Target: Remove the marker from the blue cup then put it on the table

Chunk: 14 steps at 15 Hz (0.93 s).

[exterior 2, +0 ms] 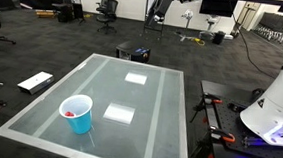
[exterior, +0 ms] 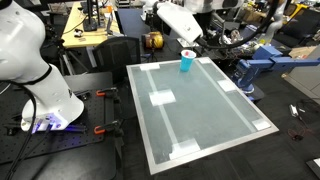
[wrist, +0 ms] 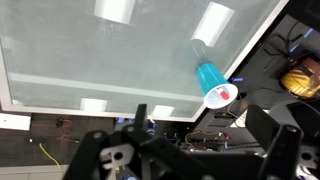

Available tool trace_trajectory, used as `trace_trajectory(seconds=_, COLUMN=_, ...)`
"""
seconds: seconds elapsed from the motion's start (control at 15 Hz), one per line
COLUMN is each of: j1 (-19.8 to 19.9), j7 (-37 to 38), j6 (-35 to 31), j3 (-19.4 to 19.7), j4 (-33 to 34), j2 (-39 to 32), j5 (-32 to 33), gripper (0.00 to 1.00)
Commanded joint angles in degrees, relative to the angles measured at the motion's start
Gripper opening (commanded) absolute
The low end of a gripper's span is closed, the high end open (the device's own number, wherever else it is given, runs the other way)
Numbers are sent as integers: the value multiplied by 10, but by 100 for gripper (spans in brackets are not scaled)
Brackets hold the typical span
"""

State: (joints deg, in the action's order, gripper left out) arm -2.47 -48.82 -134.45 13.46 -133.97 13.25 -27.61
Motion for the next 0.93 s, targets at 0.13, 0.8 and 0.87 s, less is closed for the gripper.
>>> trace_trajectory(seconds=0.13, j1=3, j7=-154, j6=88, j3=11, j4=37, j2=-30, j5=-110, gripper=100)
trace_trajectory(seconds=0.8, j1=43, j7=-263, j6=189, j3=-15, j4=56, j2=-61, j5=-190, gripper=100)
trace_trajectory(seconds=0.87, j1=44, j7=-264, j6=191, j3=-16, j4=58, j2=-65, j5=-190, gripper=100)
